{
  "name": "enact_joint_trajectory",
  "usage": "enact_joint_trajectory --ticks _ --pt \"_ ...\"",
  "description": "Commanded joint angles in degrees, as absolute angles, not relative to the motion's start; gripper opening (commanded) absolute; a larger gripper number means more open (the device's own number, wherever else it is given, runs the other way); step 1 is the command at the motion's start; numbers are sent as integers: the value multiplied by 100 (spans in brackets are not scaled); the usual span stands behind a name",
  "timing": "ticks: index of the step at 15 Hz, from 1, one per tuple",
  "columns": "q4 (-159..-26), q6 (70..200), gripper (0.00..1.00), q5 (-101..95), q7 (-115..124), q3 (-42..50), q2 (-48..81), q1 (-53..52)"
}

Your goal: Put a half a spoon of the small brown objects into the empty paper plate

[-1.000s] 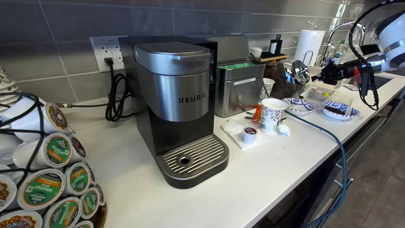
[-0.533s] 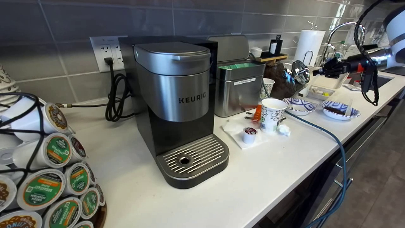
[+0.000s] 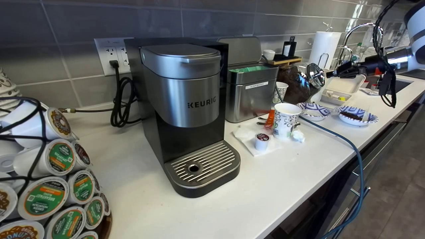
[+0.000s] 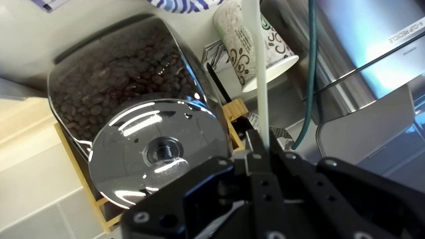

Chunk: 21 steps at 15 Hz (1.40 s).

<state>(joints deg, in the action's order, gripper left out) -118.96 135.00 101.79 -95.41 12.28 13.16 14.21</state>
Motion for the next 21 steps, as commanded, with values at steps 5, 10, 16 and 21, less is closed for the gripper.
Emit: enact_joint_trajectory --ticks 5,10,16,21 --pt "-12266 14020 1 10977 -10308 1279 988 1215" --pt "-12317 13770 1 10490 -9580 1305 1042 1253" --pt "-11938 13163 1 9629 -7476 1724 1573 1745" --pt "-11547 12498 1 9338 -6010 2003 2071 2195"
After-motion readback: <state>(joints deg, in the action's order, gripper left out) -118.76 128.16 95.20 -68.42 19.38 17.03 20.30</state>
